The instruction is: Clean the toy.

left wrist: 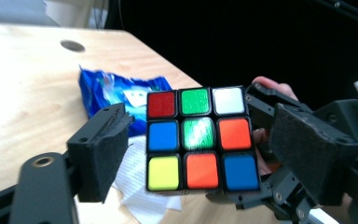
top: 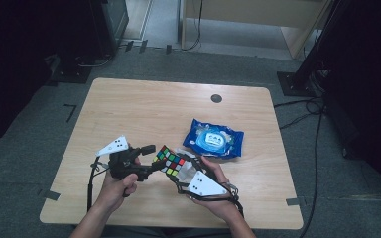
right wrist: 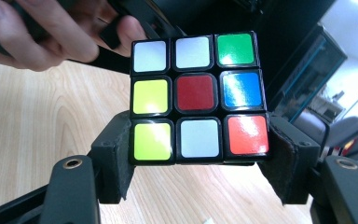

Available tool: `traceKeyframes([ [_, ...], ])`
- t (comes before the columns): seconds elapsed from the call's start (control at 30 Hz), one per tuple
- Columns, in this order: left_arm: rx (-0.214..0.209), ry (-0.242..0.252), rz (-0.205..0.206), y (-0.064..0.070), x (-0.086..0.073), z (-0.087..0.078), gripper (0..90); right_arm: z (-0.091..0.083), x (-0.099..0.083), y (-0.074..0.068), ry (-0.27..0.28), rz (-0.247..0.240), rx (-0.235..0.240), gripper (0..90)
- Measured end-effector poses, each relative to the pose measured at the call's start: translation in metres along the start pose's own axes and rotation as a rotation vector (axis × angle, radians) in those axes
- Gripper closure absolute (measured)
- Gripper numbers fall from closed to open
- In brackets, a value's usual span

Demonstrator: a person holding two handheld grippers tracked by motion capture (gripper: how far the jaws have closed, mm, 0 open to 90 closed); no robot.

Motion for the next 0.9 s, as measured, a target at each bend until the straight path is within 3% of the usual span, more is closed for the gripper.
traceKeyframes([
  [0.07,0.018,0.024,0.032,-0.001,0.001,-0.003,16.4,-0.003,0.000,0.004,0.006,0.033,-0.007,34.2],
  [0.13,0.084,0.033,0.123,-0.004,-0.002,-0.003,15.2,-0.006,0.000,0.008,0.013,0.086,-0.015,34.2],
  [0.2,0.134,0.032,0.179,-0.007,-0.007,-0.002,13.9,-0.008,0.000,0.013,0.019,0.139,-0.022,34.2],
  [0.33,0.190,0.049,0.264,-0.009,-0.016,0.001,14.0,-0.014,0.001,0.021,0.037,0.248,-0.027,34.2],
  [0.6,0.261,0.047,0.410,0.000,-0.026,0.010,14.1,-0.022,0.011,0.027,0.045,0.414,-0.027,34.2],
  [0.63,0.261,0.047,0.410,0.000,-0.026,0.010,14.2,-0.022,0.013,0.027,0.045,0.431,-0.026,34.2],
  [0.7,0.297,0.048,0.478,0.004,-0.029,0.013,14.2,-0.022,0.016,0.027,0.051,0.471,-0.020,34.2],
  [0.9,0.333,0.057,0.587,0.015,-0.032,0.015,14.4,-0.020,0.023,0.023,0.038,0.558,0.004,34.2],
])
Point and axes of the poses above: each handheld gripper's, and its own axes: z roughly forward along the jaws, x roughly out of its top, y roughly to its right, the point moved 4 cm from there along z, roughly forward along the jaws, and after that the axes turned 12 degrees about x, right-handed, at the moved point
